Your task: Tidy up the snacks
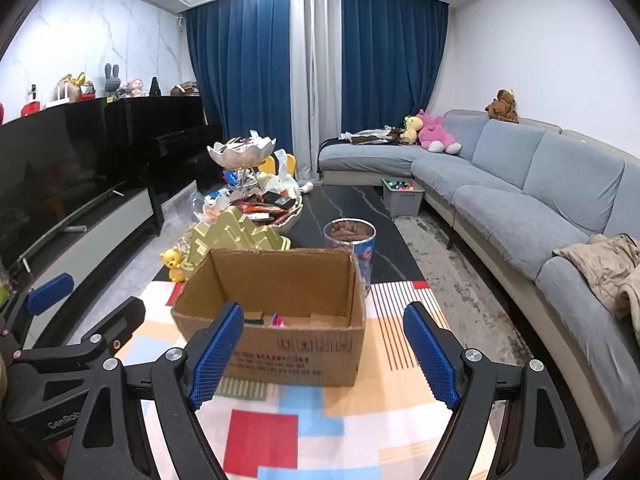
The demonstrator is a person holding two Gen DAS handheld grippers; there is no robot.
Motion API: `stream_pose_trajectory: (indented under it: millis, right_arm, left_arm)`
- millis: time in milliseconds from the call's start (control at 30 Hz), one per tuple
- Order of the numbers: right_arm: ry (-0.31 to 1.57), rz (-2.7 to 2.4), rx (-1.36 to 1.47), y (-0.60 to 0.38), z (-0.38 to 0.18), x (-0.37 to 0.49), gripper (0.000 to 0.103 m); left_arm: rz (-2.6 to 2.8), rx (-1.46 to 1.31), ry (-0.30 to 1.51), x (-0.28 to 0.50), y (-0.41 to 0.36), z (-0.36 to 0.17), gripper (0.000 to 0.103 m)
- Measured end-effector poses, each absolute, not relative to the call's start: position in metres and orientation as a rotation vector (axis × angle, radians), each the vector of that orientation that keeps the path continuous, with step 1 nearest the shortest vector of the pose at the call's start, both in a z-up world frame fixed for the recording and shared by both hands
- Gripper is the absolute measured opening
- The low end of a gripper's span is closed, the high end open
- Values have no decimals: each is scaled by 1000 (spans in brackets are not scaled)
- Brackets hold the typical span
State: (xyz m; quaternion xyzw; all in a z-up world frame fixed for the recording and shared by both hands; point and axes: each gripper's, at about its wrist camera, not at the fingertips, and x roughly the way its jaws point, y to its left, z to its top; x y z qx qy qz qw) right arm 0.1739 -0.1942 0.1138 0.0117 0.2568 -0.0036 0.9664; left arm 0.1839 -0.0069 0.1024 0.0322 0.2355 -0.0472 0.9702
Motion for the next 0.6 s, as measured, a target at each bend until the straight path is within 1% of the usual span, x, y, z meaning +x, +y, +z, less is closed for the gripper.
stream_pose_trajectory:
  millis: [133, 267, 600]
  right_arm:
    - [526, 3, 30, -193, 111, 159, 83]
    - [528, 11, 35, -192, 109, 144, 88]
    - [531, 26, 24, -187, 100, 102, 88]
  left_arm:
    - [-80, 71, 467, 165, -5, 104, 103]
    - [-61, 69, 468, 145, -1, 104, 103]
    - [-28, 70, 463, 99, 11, 99, 103]
